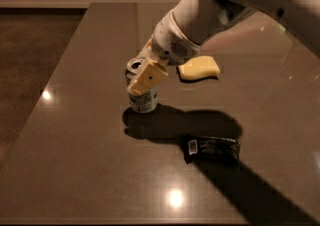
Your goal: Move 7up can near rxbar chocolate
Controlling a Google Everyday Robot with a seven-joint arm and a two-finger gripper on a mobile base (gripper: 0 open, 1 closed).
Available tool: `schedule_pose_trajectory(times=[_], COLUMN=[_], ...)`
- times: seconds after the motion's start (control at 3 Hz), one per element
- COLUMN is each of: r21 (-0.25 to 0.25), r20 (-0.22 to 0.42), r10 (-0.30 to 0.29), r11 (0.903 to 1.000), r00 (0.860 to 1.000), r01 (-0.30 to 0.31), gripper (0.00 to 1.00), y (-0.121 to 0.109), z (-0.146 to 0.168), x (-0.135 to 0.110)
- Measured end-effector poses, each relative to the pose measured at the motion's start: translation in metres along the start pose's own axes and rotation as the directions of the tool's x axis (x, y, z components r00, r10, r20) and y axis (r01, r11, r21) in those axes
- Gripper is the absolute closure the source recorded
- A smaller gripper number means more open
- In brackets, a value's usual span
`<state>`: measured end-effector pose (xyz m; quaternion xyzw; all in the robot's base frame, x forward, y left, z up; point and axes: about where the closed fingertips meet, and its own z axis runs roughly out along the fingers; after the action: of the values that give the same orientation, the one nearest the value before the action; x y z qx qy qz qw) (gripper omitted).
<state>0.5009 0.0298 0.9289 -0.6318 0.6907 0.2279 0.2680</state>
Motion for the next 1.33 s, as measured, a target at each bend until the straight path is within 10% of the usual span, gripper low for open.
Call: schedule_pose_trajectory(times=[0.67,1.33], r21=[0.054,0.108], r20=[-0.006,0.007], r10=[0.091,0.164], r11=[0.9944,0.9806], r00=[0.996,0.986], r01=[-0.091,-0.164], gripper=[1.00,0.58], y=[0.003,0.002], z=[-0.032,-0.053], x=[0.054,0.087])
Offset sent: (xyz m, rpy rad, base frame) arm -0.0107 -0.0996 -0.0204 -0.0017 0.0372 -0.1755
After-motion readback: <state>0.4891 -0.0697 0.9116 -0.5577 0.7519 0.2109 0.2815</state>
